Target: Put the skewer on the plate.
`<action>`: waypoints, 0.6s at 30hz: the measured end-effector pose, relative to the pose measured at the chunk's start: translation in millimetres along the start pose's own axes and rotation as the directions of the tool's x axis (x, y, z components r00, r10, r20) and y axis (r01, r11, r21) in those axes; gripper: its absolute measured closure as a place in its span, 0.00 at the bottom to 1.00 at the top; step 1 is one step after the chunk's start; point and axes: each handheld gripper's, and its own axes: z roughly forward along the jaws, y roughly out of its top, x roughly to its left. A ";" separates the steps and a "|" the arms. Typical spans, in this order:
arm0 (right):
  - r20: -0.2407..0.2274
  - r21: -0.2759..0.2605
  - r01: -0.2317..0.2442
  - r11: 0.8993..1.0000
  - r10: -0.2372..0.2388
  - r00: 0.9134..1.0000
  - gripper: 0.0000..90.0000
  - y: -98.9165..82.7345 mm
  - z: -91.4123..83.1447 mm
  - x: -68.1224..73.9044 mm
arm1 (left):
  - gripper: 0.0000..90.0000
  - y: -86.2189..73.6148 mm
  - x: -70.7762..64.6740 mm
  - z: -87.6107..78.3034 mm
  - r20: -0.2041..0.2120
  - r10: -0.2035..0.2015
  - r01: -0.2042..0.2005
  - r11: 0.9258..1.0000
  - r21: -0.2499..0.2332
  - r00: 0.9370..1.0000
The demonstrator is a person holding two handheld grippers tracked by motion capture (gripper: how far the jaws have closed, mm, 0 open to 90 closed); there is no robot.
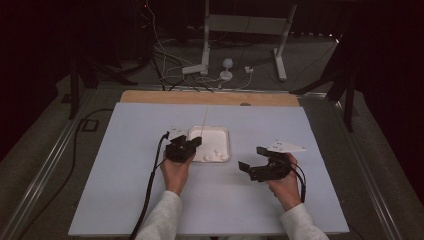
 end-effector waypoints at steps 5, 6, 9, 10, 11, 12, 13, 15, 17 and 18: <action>0.001 -0.009 0.005 1.000 -0.005 1.000 0.04 0.3 -2.8 0.5 | 1.00 -5.9 -0.5 12.3 -0.017 -0.013 0.014 0.999 0.039 1.000; 0.000 -0.008 0.005 1.000 -0.005 1.000 0.03 0.3 -2.6 0.8 | 1.00 -7.3 -0.2 14.7 -0.020 -0.020 0.021 0.999 0.047 1.000; 0.002 -0.002 0.009 1.000 -0.009 1.000 0.03 -0.2 -2.0 1.5 | 0.99 -12.0 0.8 20.3 -0.025 -0.039 0.040 0.997 0.062 0.999; 0.002 -0.001 0.011 1.000 -0.011 1.000 0.03 -0.3 -1.9 1.6 | 0.97 -13.8 1.3 22.0 -0.022 -0.050 0.052 0.996 0.069 0.999; 0.003 -0.001 0.012 1.000 -0.012 1.000 0.03 -0.3 -1.9 1.7 | 0.93 -15.5 1.8 23.7 -0.027 -0.059 0.061 0.995 0.076 0.998; 0.004 0.001 0.013 1.000 -0.013 1.000 0.03 -0.3 -2.0 1.6 | 0.86 -17.3 3.0 25.3 -0.032 -0.069 0.072 0.994 0.086 0.997; 0.004 0.001 0.012 1.000 -0.012 1.000 0.04 -0.3 -2.1 1.6 | 0.79 -18.9 4.5 26.7 -0.026 -0.089 0.091 0.992 0.090 0.996; 0.006 0.002 0.010 1.000 -0.010 1.000 0.04 -0.3 -2.7 1.7 | 0.68 -20.8 5.9 26.0 -0.036 -0.087 0.090 0.993 0.082 0.996; 0.009 0.003 0.010 1.000 -0.010 1.000 0.04 -0.5 -3.0 1.4 | 0.61 -20.8 8.1 24.4 -0.052 -0.097 0.101 0.992 0.079 0.994; 0.009 0.002 0.010 1.000 -0.011 1.000 0.04 -0.7 -2.8 1.1 | 0.58 -20.4 9.9 23.2 -0.052 -0.107 0.110 0.991 0.076 0.993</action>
